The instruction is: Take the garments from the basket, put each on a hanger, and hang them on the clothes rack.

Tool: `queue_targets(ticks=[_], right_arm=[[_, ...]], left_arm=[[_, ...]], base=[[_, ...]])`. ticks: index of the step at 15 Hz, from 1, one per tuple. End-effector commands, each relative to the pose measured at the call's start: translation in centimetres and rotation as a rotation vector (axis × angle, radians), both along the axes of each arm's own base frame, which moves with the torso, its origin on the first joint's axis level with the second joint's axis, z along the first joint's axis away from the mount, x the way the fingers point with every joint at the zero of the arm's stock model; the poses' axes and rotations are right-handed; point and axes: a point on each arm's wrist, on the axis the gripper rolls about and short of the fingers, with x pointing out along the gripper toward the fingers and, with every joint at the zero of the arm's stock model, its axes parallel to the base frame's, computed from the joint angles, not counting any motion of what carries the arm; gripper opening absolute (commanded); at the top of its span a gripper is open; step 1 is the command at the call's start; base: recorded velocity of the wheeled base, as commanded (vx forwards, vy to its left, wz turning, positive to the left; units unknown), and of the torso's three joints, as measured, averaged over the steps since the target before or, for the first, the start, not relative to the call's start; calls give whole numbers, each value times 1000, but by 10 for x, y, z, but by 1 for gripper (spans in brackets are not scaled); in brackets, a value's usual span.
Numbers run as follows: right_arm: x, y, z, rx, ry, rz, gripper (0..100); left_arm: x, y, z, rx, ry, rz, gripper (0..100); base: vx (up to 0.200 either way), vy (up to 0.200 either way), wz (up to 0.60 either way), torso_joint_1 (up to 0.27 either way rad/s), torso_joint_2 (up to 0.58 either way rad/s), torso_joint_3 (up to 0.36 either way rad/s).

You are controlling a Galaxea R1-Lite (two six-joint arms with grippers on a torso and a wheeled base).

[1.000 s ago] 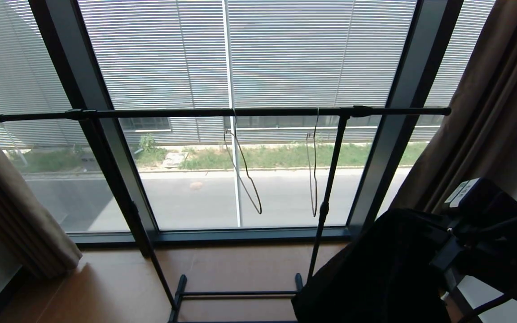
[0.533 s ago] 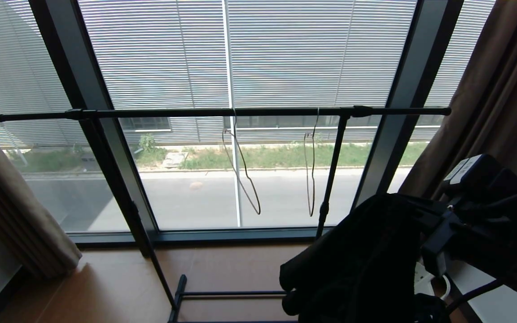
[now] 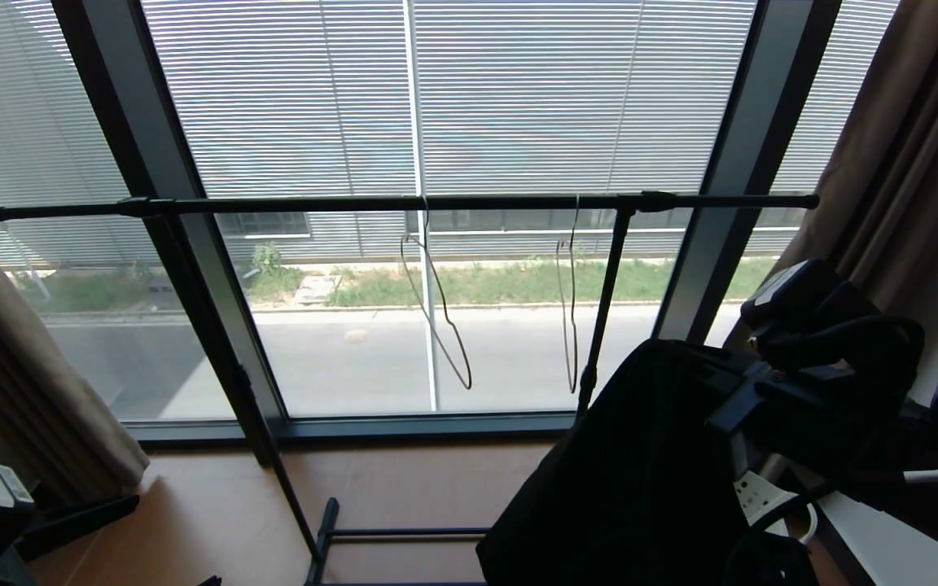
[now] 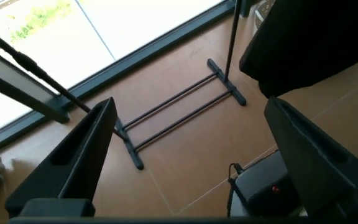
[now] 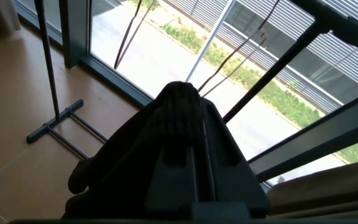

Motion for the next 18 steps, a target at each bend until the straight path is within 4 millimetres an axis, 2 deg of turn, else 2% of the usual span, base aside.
queue_targets(ticks=[1, 4, 7, 8, 10, 13, 15, 18], right_arm=[[6, 6, -6, -9, 15, 1, 0], [9, 19, 0, 87, 27, 8, 0], [11, 32, 11, 175, 41, -14, 0], [21, 50, 13, 159, 50, -44, 0], [31, 76, 12, 111, 59, -116, 0], [36, 106, 19, 101, 44, -194, 0], [40, 119, 27, 110, 35, -190, 0], [42, 124, 25, 110, 35, -187, 0]], left_arm=[[35, -22, -11, 22, 89, -71, 100], [68, -72, -10, -77, 101, -191, 100], [75, -99, -7, -119, 95, -224, 100], [73, -112, -1, -150, 90, -239, 100], [73, -125, 5, -215, 114, -249, 100], [76, -139, -3, -254, 200, -231, 100], [83, -147, -11, -242, 222, -174, 100], [97, -161, -16, -256, 245, -119, 100]], base=[[0, 0, 0, 0, 0, 0], [0, 0, 0, 0, 0, 0], [0, 0, 0, 0, 0, 0], [0, 0, 0, 0, 0, 0], [0, 0, 0, 0, 0, 0], [0, 0, 0, 0, 0, 0], [0, 0, 0, 0, 0, 0], [0, 0, 0, 0, 0, 0]])
